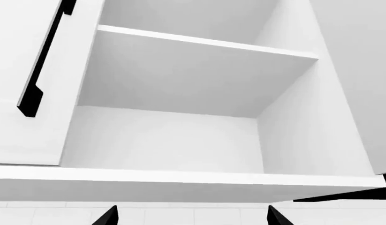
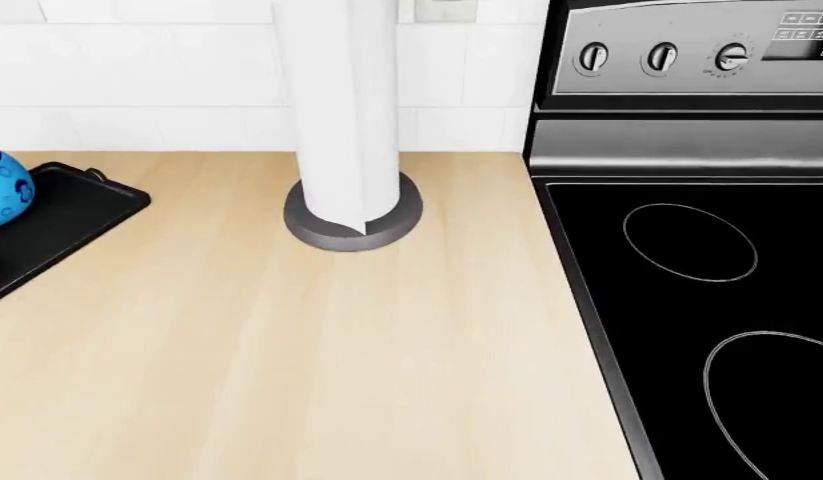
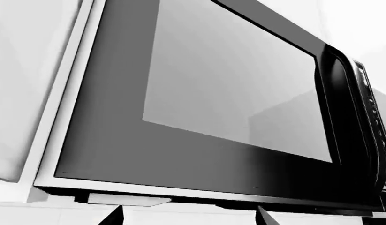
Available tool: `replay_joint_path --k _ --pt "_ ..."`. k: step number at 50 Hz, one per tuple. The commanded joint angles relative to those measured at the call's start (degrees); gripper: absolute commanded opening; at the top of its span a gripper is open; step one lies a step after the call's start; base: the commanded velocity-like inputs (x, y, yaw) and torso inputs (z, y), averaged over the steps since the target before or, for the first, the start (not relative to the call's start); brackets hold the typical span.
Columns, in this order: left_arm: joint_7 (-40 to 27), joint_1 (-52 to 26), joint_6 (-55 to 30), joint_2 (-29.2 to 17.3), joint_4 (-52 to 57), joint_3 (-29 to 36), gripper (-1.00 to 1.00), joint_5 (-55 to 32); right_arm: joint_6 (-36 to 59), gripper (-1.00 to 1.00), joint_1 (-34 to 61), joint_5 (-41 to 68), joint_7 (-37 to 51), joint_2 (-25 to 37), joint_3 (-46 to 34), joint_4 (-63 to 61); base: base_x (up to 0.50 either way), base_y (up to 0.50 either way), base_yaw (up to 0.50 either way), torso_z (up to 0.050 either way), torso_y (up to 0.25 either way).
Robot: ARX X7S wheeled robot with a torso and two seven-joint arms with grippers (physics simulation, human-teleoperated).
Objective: Pick the kettle from the counter and place it on the tray. Then pick the mug from the cabinet and place it on the tray. Then close the cabinet doors.
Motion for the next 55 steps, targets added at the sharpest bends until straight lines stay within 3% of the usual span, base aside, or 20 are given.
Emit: replay_joint_path --k 1,10,20,42,55 --pt "-0.1 0.0 0.5 -1.1 -0.1 -0.9 1.00 -1.2 16.8 1.00 0.3 0.2 -4.5 -12.0 20.8 11.3 0.00 0.00 0.00 0.000 0.000" --pt "-0.1 0.4 0.9 -2.0 -0.1 -1.8 1.00 -2.0 28.4 1.00 0.5 -13.1 -16.2 -26.1 32.4 19.0 0.00 0.00 0.00 0.000 0.000" --pt "0.6 2.3 1.3 -2.7 0.1 -4.1 1.00 -2.3 28.2 1.00 -0.9 -21.5 -24.1 -38.3 36.8 27.3 0.00 0.00 0.00 0.002 0.000" --pt "4.2 8.7 0.6 -1.7 0.6 -9.1 1.00 -0.1 18.1 1.00 -11.1 -26.1 -30.4 -46.2 36.5 40.1 0.00 0.00 0.00 0.003 0.001" --pt "6.4 12.1 0.2 -0.7 0.9 -11.5 1.00 1.4 11.1 1.00 -15.9 -28.7 -39.7 -50.5 35.4 49.8 0.00 0.00 0.00 0.001 0.000"
